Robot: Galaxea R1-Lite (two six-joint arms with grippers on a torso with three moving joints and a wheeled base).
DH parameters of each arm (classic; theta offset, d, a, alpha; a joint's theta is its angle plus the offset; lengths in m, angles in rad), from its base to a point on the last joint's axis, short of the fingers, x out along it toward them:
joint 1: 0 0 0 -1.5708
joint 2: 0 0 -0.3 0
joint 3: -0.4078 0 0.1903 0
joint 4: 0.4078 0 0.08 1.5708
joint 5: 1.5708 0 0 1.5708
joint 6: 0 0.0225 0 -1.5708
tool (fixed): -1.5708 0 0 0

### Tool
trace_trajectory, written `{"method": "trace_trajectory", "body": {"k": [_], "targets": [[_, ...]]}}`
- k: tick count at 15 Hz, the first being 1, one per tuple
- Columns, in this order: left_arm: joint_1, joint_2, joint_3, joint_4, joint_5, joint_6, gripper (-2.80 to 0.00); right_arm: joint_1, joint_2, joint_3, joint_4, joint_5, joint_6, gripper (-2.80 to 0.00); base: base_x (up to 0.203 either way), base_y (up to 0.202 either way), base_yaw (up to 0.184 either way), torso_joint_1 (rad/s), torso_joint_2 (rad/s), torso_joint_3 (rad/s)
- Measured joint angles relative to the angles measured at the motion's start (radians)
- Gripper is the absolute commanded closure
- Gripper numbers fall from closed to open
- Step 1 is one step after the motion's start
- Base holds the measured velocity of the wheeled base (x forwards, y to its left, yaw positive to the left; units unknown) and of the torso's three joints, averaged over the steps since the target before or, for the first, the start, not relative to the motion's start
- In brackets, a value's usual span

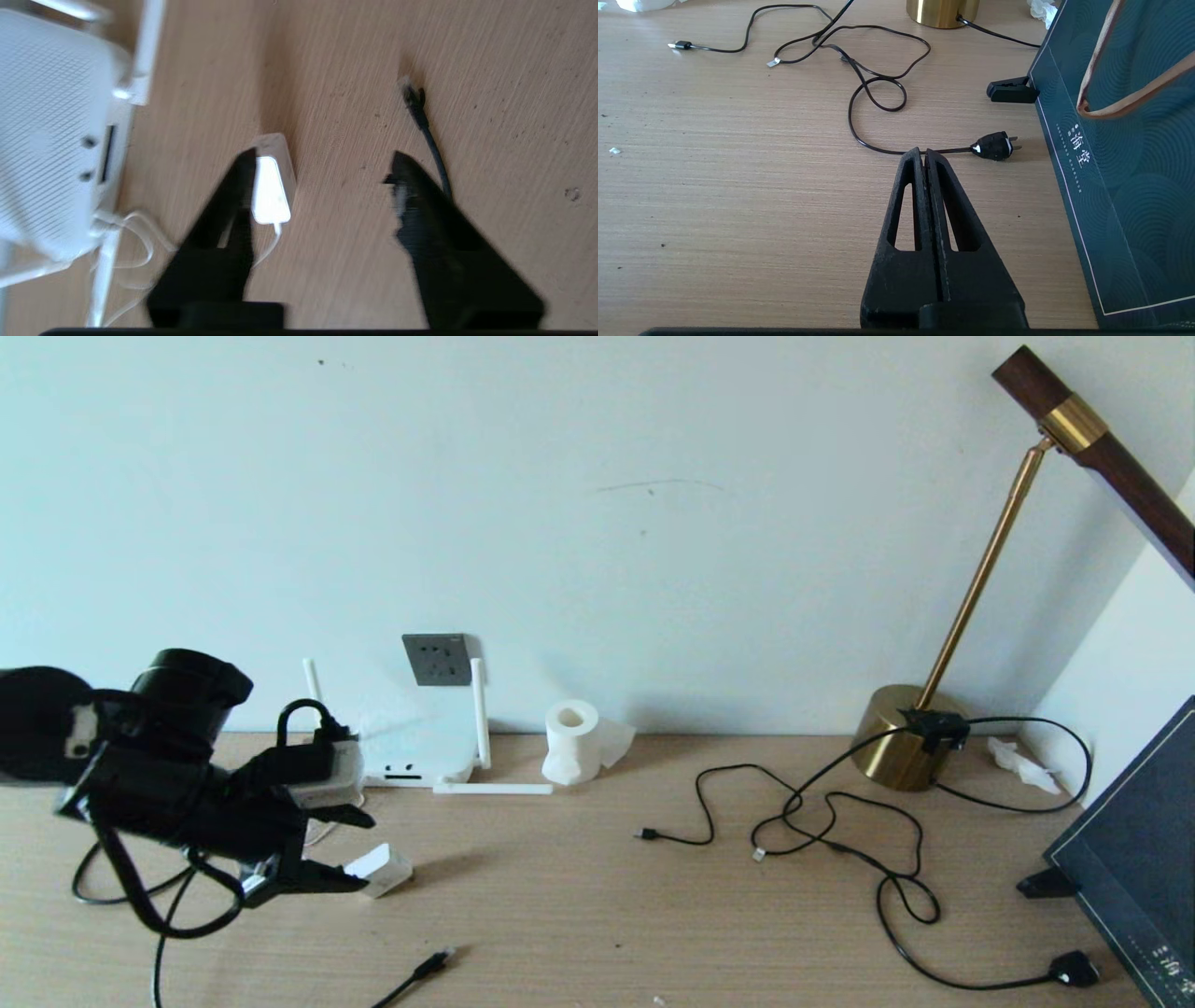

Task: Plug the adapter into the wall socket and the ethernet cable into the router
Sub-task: Pick up plug

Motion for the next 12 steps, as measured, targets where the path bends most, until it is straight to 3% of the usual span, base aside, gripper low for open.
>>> {"method": "trace_trajectory", "body": {"k": [5, 12], "targets": [[0.022, 0.159, -0.123, 0.054, -0.005, 0.041, -2.8, 0.0, 0.0, 0.0, 0.0, 0.0, 0.0, 0.0, 0.0, 0.0, 0.0, 0.0, 0.0, 0.0], [0.046, 0.286, -0.186, 0.079, -0.004, 0.089, -2.8, 0.0, 0.0, 0.0, 0.0, 0.0, 0.001, 0.0, 0.0, 0.0, 0.0, 0.0, 0.0, 0.0]]}}
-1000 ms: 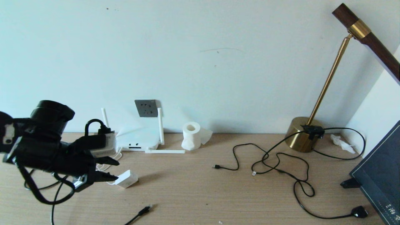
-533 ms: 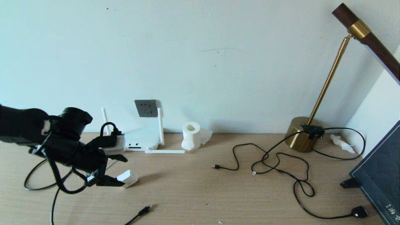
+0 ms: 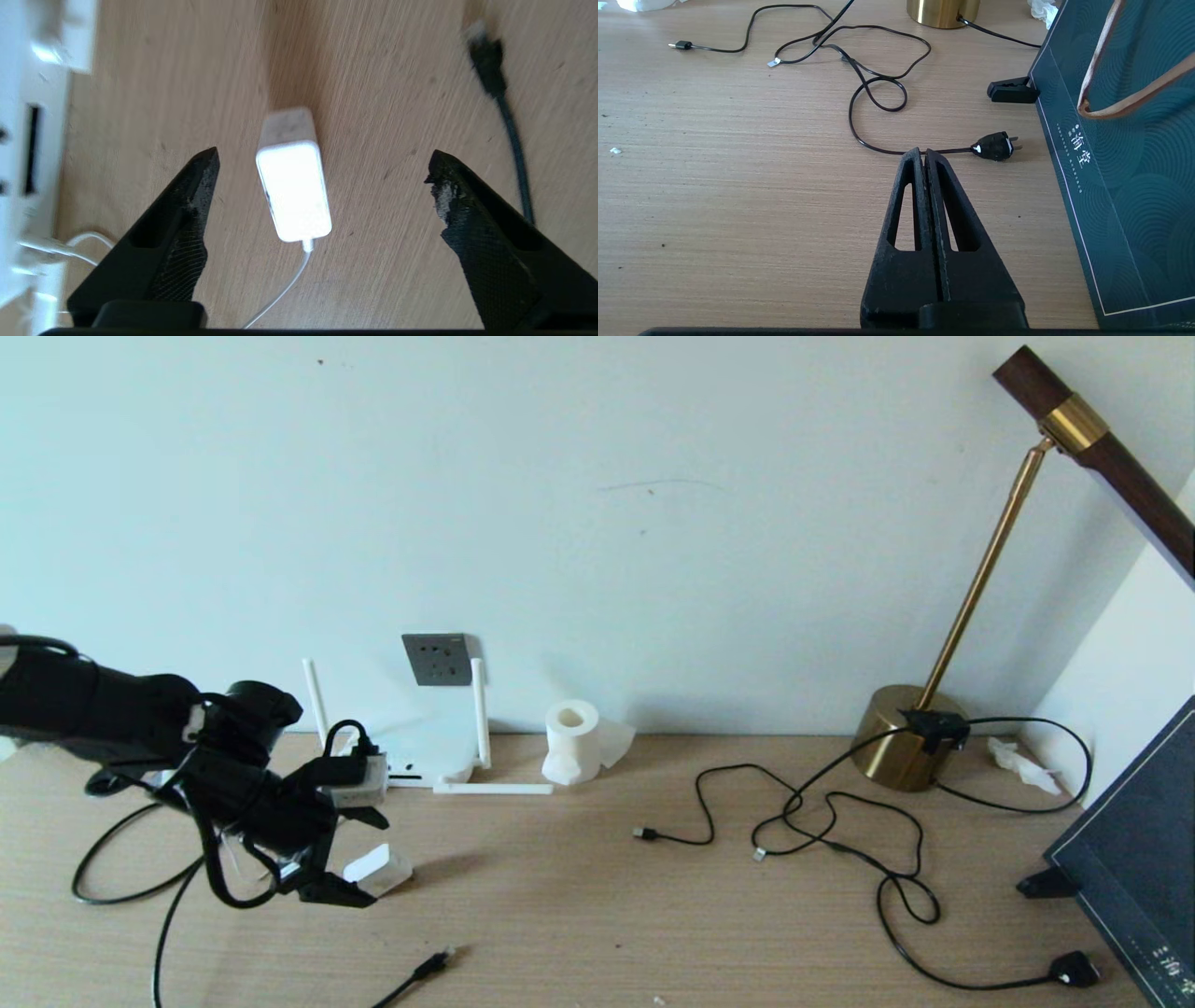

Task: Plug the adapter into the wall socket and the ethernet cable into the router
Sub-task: Pick up plug

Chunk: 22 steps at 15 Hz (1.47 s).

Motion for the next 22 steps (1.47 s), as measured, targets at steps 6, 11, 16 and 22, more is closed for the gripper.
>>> {"method": "trace_trajectory", "body": {"k": [6, 11, 16, 22], "targets": [[0.007, 0.027, 0.027, -0.018, 0.004, 0.003, -2.8, 0.0, 0.0, 0.0, 0.0, 0.0, -0.001, 0.0, 0.0, 0.0, 0.0, 0.0, 0.0, 0.0], [0.014, 0.043, 0.041, -0.021, 0.023, -0.005, -2.8, 0.0, 0.0, 0.0, 0.0, 0.0, -0.001, 0.0, 0.0, 0.0, 0.0, 0.0, 0.0, 0.0], [0.028, 0.058, 0.043, -0.024, 0.023, -0.042, -2.8, 0.0, 0.0, 0.0, 0.0, 0.0, 0.0, 0.0, 0.0, 0.0, 0.0, 0.0, 0.0, 0.0], [0.019, 0.068, 0.044, -0.109, 0.043, -0.094, -2.8, 0.0, 0.0, 0.0, 0.0, 0.0, -0.001, 0.0, 0.0, 0.0, 0.0, 0.0, 0.0, 0.0]]}}
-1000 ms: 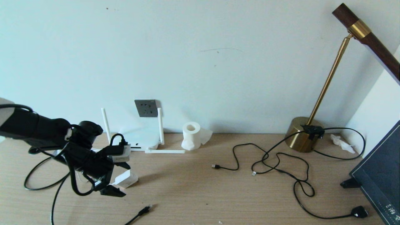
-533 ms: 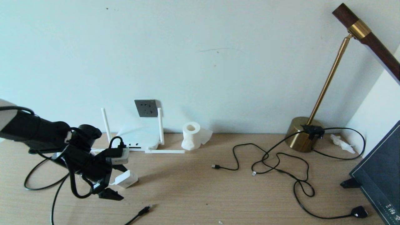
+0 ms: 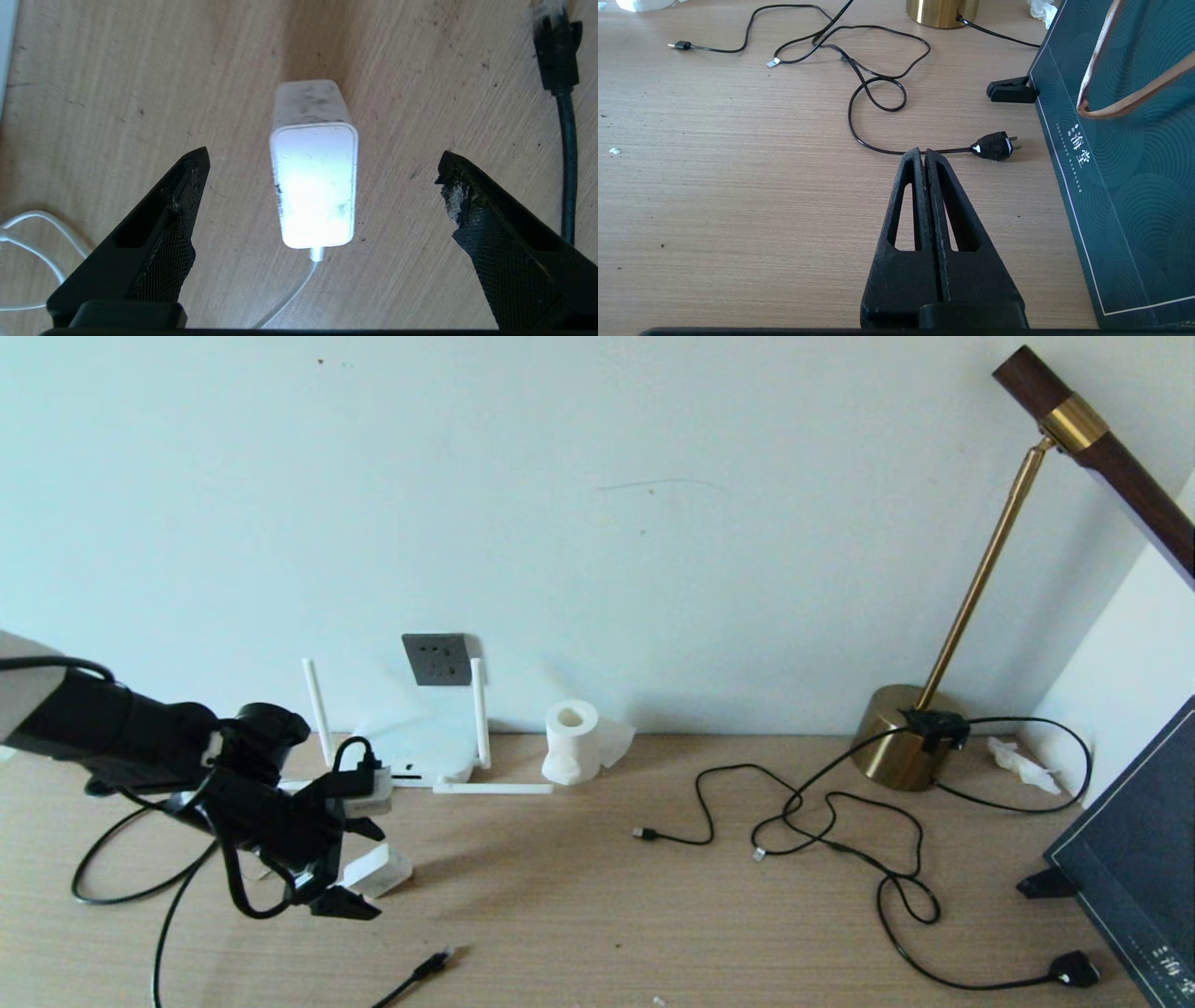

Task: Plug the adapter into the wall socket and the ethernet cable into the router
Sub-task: Pick up plug

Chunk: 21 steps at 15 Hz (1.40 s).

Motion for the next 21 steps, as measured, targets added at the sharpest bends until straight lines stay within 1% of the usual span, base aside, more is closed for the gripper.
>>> {"method": "trace_trajectory", "body": {"k": [2, 5, 9, 21], "targets": [[-0.007, 0.0, 0.006, -0.026, 0.008, -0.014, -2.8, 0.0, 0.0, 0.0, 0.0, 0.0, 0.0, 0.0, 0.0, 0.0, 0.0, 0.0, 0.0, 0.0], [-0.024, 0.001, 0.031, -0.114, 0.027, -0.039, -2.8, 0.0, 0.0, 0.0, 0.0, 0.0, 0.0, 0.0, 0.0, 0.0, 0.0, 0.0, 0.0, 0.0], [-0.025, -0.002, 0.039, -0.119, 0.047, -0.042, -2.8, 0.0, 0.0, 0.0, 0.0, 0.0, 0.0, 0.0, 0.0, 0.0, 0.0, 0.0, 0.0, 0.0], [-0.026, -0.004, 0.039, -0.124, 0.046, -0.042, -2.8, 0.0, 0.0, 0.0, 0.0, 0.0, 0.0, 0.0, 0.0, 0.0, 0.0, 0.0, 0.0, 0.0]]}}
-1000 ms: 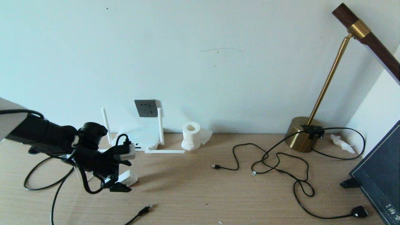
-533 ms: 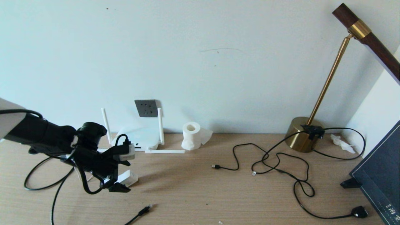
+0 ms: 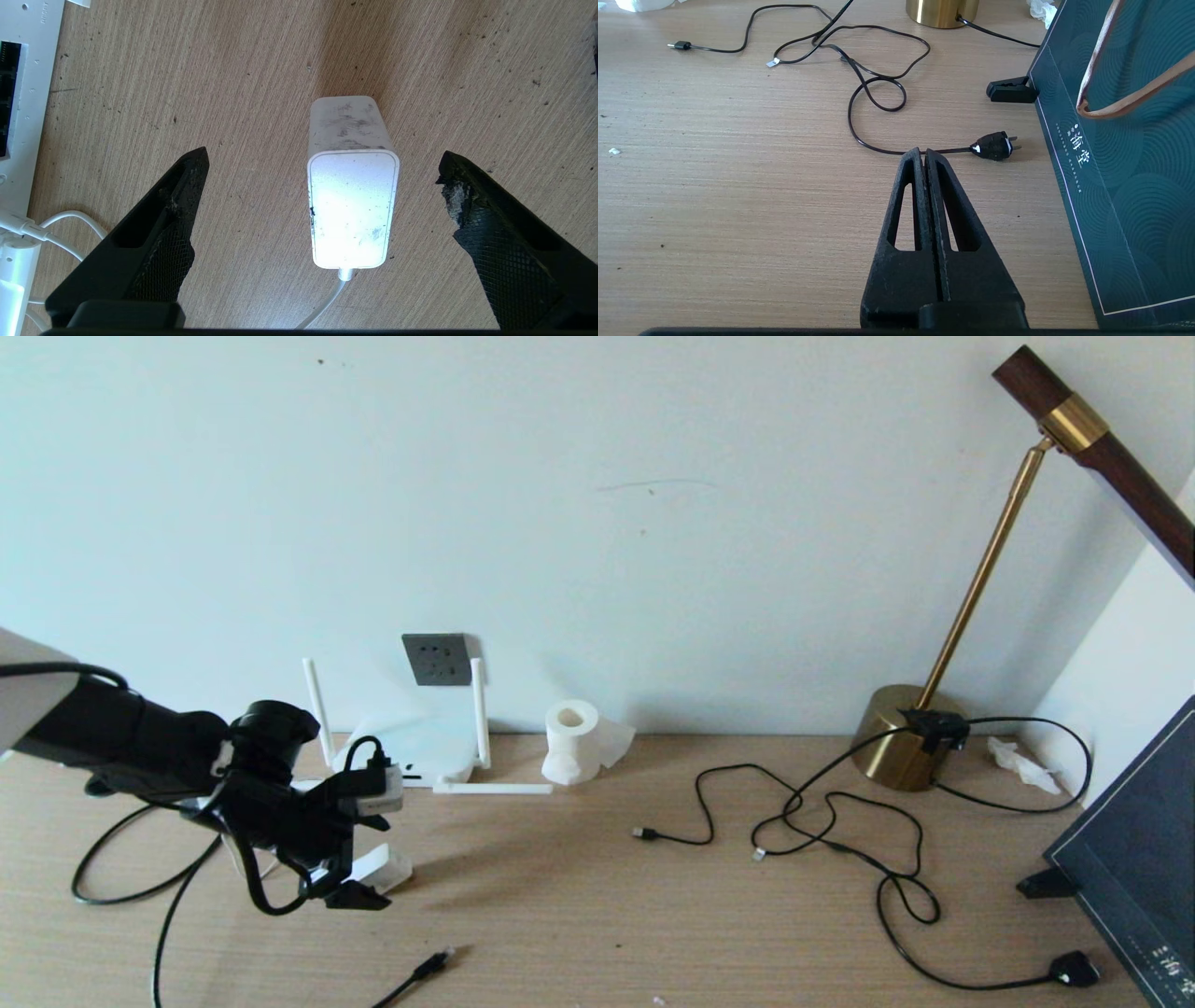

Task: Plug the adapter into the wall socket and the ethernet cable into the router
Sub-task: Pick up plug

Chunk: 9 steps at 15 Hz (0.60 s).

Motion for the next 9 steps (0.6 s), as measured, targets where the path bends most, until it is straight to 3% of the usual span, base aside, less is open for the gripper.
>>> {"method": "trace_trajectory", "body": {"k": [3, 4, 9], "targets": [[0.0, 0.001, 0.001, 0.0, 0.0, 0.0, -2.8, 0.0, 0.0, 0.0, 0.0, 0.0, 0.0, 0.0, 0.0, 0.0, 0.0, 0.0, 0.0, 0.0], [0.001, 0.001, 0.001, 0.0, -0.001, 0.0, 0.0, 0.0, 0.0, 0.0, 0.0, 0.0, 0.001, 0.0, 0.0, 0.0, 0.0, 0.0, 0.0, 0.0], [0.001, -0.001, 0.003, 0.0, -0.001, 0.0, 0.0, 0.0, 0.0, 0.0, 0.0, 0.0, 0.001, 0.0, 0.0, 0.0, 0.0, 0.0, 0.0, 0.0]]}}
